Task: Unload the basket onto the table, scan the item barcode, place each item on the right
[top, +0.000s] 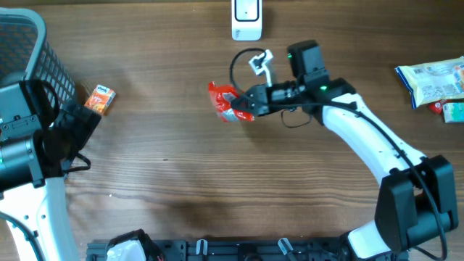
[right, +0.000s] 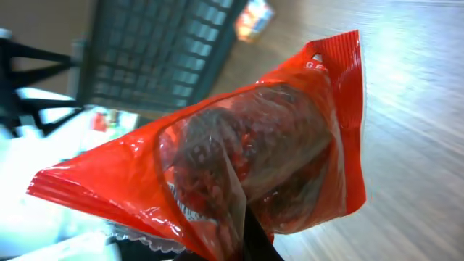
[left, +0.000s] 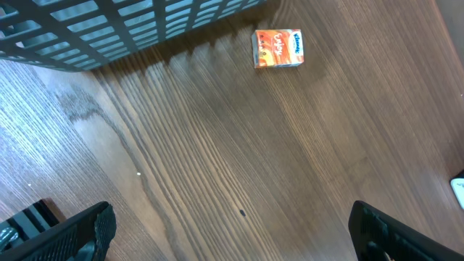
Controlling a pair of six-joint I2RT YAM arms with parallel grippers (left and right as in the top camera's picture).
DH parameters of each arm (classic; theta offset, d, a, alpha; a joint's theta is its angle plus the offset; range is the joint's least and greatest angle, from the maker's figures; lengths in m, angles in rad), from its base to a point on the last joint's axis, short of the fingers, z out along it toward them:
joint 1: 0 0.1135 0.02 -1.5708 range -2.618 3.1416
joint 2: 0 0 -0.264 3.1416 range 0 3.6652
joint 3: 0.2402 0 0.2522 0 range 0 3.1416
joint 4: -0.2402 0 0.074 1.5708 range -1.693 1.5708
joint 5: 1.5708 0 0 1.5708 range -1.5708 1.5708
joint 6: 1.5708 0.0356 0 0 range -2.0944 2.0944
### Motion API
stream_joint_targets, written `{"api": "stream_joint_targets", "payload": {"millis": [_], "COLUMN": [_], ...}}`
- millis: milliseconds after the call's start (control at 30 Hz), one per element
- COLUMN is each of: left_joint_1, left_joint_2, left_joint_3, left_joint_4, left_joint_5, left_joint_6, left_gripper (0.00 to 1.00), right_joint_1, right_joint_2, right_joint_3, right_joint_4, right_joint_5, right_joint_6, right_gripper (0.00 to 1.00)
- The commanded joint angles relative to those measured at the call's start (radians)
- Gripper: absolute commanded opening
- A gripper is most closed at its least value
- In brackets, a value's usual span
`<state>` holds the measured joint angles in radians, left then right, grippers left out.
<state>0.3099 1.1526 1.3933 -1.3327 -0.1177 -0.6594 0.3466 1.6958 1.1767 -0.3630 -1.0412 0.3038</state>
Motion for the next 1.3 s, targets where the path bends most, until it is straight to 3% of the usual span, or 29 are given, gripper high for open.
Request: {"api": "stream_joint_targets", "payload": {"millis": [0, 500, 767, 833, 933, 1000, 1133, 1267], "left_joint_1": [0.007, 0.007, 0.007, 0.007, 0.007, 0.007, 0.007, 0.007], "left_joint_2": [-0.001, -0.001, -0.001, -0.001, -0.001, -0.001, -0.001, -0.001], "left_joint_3": [0.0, 0.0, 0.0, 0.0, 0.0, 0.0, 0.0, 0.0], "left_joint_4": [0.0, 0.0, 0.0, 0.0, 0.0, 0.0, 0.0, 0.0], "left_joint_5": [0.005, 0.005, 0.005, 0.005, 0.005, 0.005, 0.005, 0.005], "left_joint_6": [0.0, 0.0, 0.0, 0.0, 0.0, 0.0, 0.0, 0.0], "left_gripper": [1.0, 1.0, 1.0, 1.0, 1.0, 1.0, 1.0, 1.0], "right_joint_1": [-0.037, -0.088, -0.267, -0.307, -0.342, -0.36, -0.37, -0.373], "right_joint_2": [0.039, 0.305, 0.327, 0.327, 0.327, 0.327, 0.327, 0.318], "right_joint_3": [-0.073, -0.203, -0.204, -0.204, -0.203, -0.203, -0.198, -0.163], "right_joint_4": [0.039, 0.518, 0.481, 0.45, 0.37, 0.253, 0.034, -0.158], "right_joint_5": [-0.197, -0.292, -0.225, -0.198, -0.123, 0.005, 0.3, 0.437], "right_joint_6": [0.085, 0.543, 0.422, 0.396, 0.332, 0.258, 0.143, 0.02], "right_gripper": [0.04, 0.04, 0.07, 0.2, 0.52, 0.65, 0.74, 0.77]}}
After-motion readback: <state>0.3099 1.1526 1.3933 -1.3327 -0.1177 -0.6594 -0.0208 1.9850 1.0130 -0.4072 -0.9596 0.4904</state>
